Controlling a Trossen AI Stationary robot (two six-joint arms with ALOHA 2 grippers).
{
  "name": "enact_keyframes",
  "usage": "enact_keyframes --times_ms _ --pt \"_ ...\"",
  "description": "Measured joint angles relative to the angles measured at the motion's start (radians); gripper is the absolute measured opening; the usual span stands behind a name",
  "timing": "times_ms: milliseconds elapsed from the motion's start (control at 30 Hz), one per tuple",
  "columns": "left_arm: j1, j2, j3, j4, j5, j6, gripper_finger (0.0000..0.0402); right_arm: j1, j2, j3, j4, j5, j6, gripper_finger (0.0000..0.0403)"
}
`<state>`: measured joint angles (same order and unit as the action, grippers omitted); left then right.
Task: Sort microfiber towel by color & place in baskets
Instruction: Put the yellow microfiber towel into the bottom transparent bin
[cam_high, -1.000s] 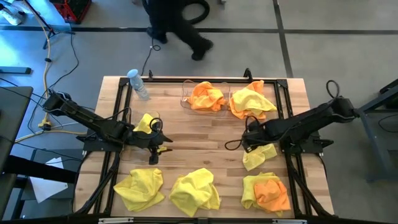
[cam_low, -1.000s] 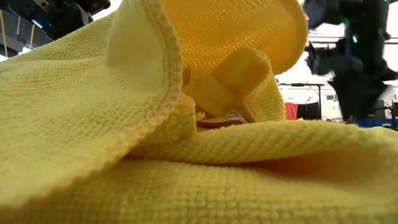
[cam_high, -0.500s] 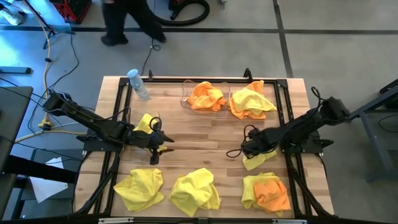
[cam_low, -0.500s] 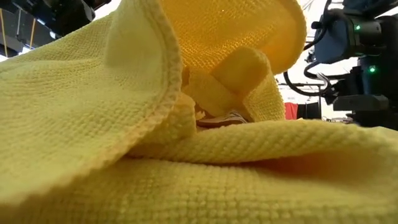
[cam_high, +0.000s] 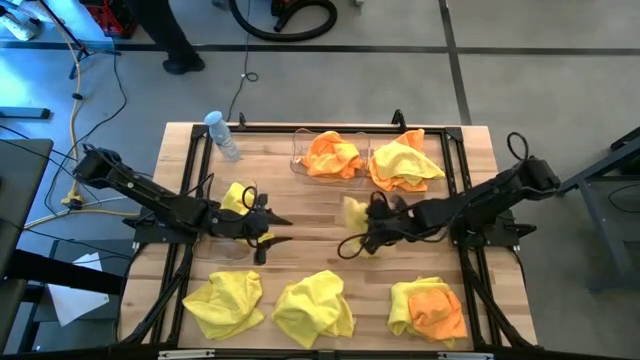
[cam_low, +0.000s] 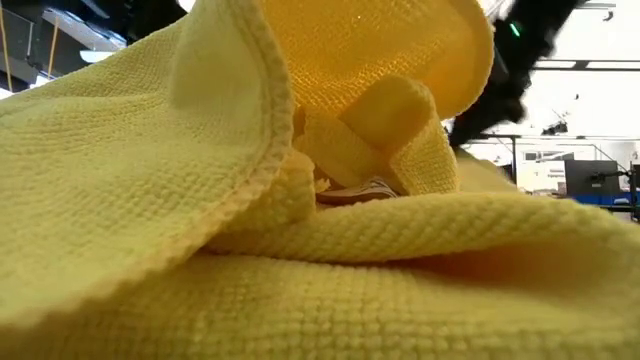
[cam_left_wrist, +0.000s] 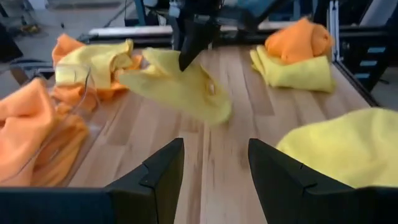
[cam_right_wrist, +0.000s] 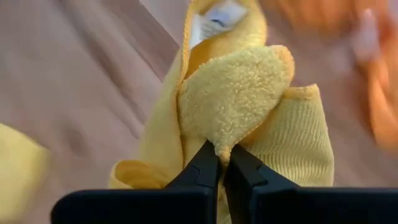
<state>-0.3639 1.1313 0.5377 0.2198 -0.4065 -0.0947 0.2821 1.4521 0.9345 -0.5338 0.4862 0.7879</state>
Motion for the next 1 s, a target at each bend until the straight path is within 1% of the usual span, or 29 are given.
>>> enact_keyframes --times_ms 100,233,333,433,533,767,867,933,1000 --pt "0.012 0.040 0.000 0.089 0.000 0.003 0.0168 0.000 0.002 0.062 0.117 0.047 -0.163 0.0007" --pt "0.041 0.098 0.001 0.217 -0.001 0.003 0.0168 0.000 0.013 0.124 0.247 0.066 -0.351 0.0003" --pt "0.067 0.142 0.002 0.301 -0.001 0.003 0.0168 0.000 0.028 0.154 0.339 0.068 -0.454 0.0002" --pt "0.093 0.177 0.027 0.332 -0.001 0.003 0.0168 -0.001 0.051 0.175 0.407 0.063 -0.532 0.0001" --pt "0.111 0.211 0.062 0.337 0.003 0.002 0.0168 -0.001 0.075 0.190 0.434 0.062 -0.571 0.0001" --pt "0.137 0.288 0.134 0.341 0.005 0.001 0.0168 -0.001 0.113 0.192 0.464 0.058 -0.572 0.0001" --pt "0.138 0.322 0.160 0.341 0.039 0.009 0.0167 -0.001 0.118 0.193 0.481 0.056 -0.572 0.0001" --pt "0.138 0.342 0.172 0.337 0.069 0.009 0.0158 -0.002 0.119 0.193 0.498 0.056 -0.573 0.0001" --pt "0.138 0.363 0.185 0.338 0.085 0.009 0.0140 -0.001 0.120 0.193 0.513 0.056 -0.583 0.0001"
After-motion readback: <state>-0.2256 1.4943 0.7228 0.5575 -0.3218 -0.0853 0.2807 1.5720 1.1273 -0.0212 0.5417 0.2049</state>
